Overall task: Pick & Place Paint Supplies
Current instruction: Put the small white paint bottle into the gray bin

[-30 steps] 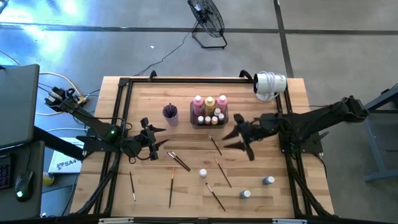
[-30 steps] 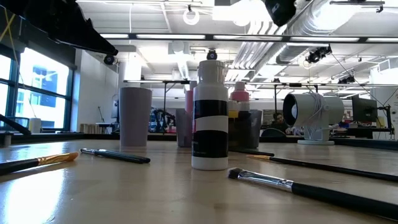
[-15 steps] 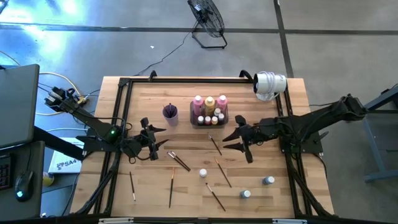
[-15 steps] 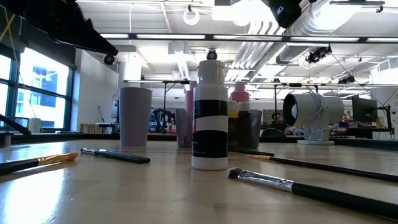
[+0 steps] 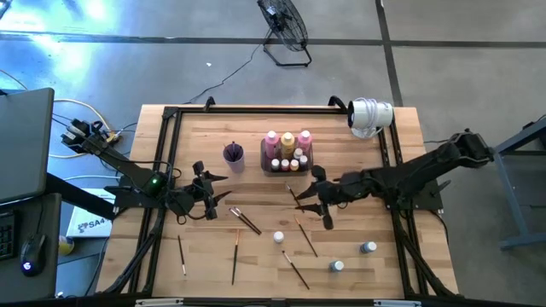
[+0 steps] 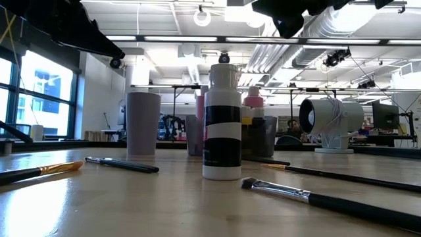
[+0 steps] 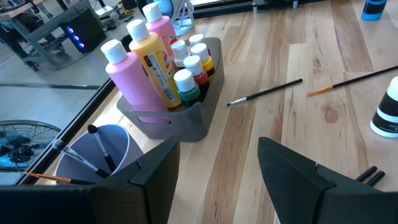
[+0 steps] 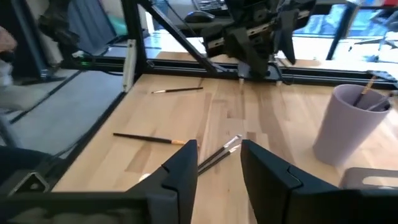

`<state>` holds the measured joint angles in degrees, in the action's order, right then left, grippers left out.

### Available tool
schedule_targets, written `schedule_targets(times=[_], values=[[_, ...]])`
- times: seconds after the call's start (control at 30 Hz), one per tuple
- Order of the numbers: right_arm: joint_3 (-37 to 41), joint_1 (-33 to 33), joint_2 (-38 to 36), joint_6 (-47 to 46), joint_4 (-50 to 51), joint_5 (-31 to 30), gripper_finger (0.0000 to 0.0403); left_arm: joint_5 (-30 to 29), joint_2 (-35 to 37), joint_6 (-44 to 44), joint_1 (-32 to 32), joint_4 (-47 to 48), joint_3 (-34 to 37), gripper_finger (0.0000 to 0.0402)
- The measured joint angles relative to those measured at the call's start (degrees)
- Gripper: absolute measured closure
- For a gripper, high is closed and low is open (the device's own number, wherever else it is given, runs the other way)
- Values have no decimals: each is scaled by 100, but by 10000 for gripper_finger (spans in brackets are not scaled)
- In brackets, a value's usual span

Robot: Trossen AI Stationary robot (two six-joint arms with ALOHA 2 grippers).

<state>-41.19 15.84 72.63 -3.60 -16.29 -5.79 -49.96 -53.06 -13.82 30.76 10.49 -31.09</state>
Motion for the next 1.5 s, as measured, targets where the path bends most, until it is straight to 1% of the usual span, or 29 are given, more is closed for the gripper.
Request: schedule_targets(times=[0.1,0.2,0.33,0.43,0.63,0.77,0.97,1.03,1.17,1.33,1.5], values=[[0,124,1,40,0,-365,268,0,0,0,0,1,0,190],[0,228,1,46,9,-580,235,-1,0,2,0,3,0,190],[0,313,108,-87,-71,-594,193,-2,0,2,0,7,0,190],[0,365,353,-167,-259,-463,179,-2,0,2,0,7,0,190],[0,367,898,-315,-608,-159,185,-2,0,2,0,7,0,190],[0,367,1227,-530,-838,-142,187,-2,0,2,0,10,2,190],[0,367,1691,-847,-1410,184,188,-2,0,2,0,12,2,190],[0,384,1811,-883,-1545,189,188,-2,0,2,0,10,2,190],[0,497,1925,-879,-1573,82,188,-2,0,2,0,16,2,190],[-2,732,1974,-874,-1572,-443,188,-2,0,2,0,14,2,190],[-4,876,1977,-867,-1571,-539,188,-2,0,2,0,12,2,190]])
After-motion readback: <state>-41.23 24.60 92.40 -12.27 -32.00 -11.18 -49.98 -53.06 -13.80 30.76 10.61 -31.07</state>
